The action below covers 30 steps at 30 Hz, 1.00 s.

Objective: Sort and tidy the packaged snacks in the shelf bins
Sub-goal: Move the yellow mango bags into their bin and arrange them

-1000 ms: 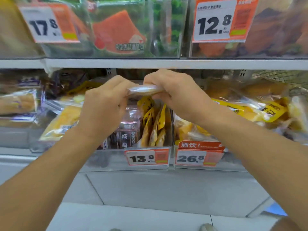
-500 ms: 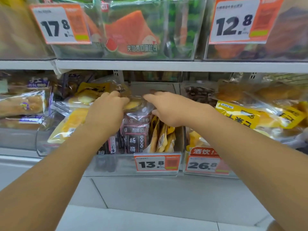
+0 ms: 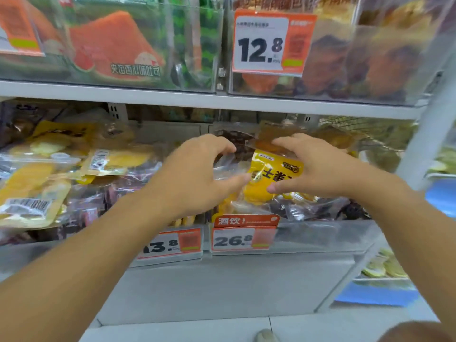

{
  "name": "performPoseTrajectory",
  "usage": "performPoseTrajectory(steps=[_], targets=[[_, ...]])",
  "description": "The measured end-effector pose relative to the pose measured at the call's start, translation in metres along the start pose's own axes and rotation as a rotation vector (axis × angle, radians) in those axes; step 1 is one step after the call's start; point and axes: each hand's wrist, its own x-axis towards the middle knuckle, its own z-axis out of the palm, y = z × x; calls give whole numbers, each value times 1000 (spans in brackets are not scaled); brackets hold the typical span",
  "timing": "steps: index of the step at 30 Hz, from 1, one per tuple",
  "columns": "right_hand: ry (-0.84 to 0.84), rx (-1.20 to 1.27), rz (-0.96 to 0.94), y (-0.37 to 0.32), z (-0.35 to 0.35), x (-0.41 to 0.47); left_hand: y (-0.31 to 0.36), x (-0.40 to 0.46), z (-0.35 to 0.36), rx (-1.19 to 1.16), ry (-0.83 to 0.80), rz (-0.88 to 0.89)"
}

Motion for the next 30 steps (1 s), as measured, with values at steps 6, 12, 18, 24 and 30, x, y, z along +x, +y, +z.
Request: performPoseTrajectory(steps=[6, 12, 18, 24, 30], targets=[[-7, -218, 7, -9, 19, 4, 13, 25, 26, 379, -64, -71], [32, -116, -46, -10, 20, 7, 9, 31, 24, 133, -39, -274], [60, 52, -91, -14, 25, 13, 10, 34, 28, 238, -75, -226], [120, 139, -154, -16, 20, 13, 5, 20, 34, -105, 106, -222], [149, 224, -198, -12, 17, 11, 0, 11, 30, -192, 209, -100]])
